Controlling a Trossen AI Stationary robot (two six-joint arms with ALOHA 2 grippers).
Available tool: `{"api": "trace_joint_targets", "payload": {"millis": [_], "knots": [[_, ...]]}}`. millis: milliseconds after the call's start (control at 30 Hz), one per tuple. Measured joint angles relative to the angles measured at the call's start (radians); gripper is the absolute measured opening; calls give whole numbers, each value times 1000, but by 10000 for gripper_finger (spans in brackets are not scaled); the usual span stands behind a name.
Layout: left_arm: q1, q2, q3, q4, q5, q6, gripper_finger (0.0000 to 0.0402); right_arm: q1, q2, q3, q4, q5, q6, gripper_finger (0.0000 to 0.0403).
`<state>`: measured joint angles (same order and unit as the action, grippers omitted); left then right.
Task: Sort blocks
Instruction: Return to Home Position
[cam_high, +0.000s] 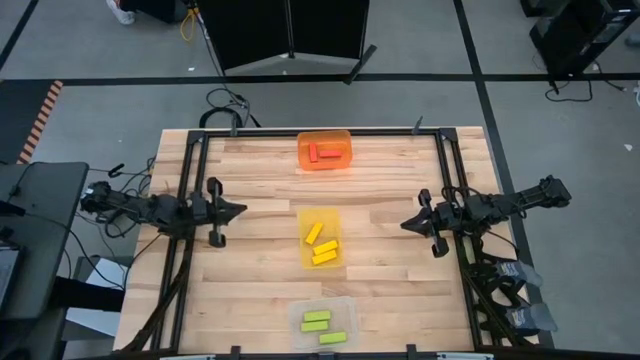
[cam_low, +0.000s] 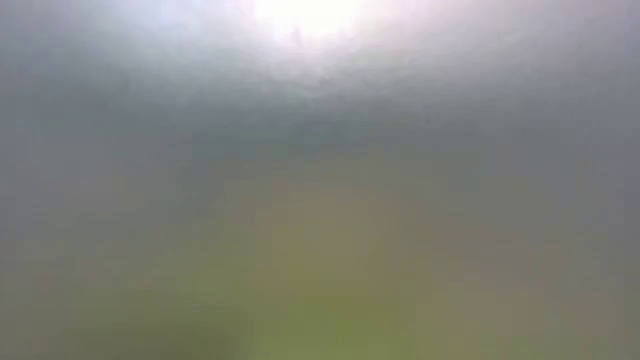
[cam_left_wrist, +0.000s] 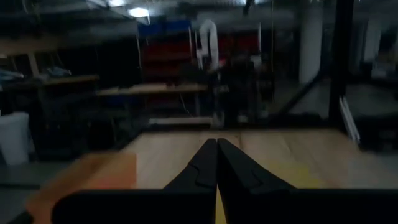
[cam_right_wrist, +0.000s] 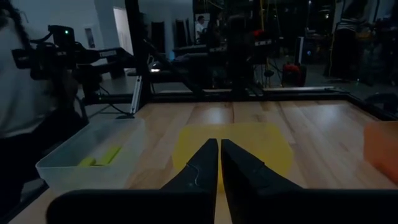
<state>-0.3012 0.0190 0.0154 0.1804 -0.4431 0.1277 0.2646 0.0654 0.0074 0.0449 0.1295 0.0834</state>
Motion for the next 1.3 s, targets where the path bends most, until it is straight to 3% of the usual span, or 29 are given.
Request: {"api": "trace_joint_targets", "payload": {"millis": [1300], "knots": [[0, 1, 0, -44, 2, -1, 17, 0, 0, 0, 13, 0, 0, 32]]}}
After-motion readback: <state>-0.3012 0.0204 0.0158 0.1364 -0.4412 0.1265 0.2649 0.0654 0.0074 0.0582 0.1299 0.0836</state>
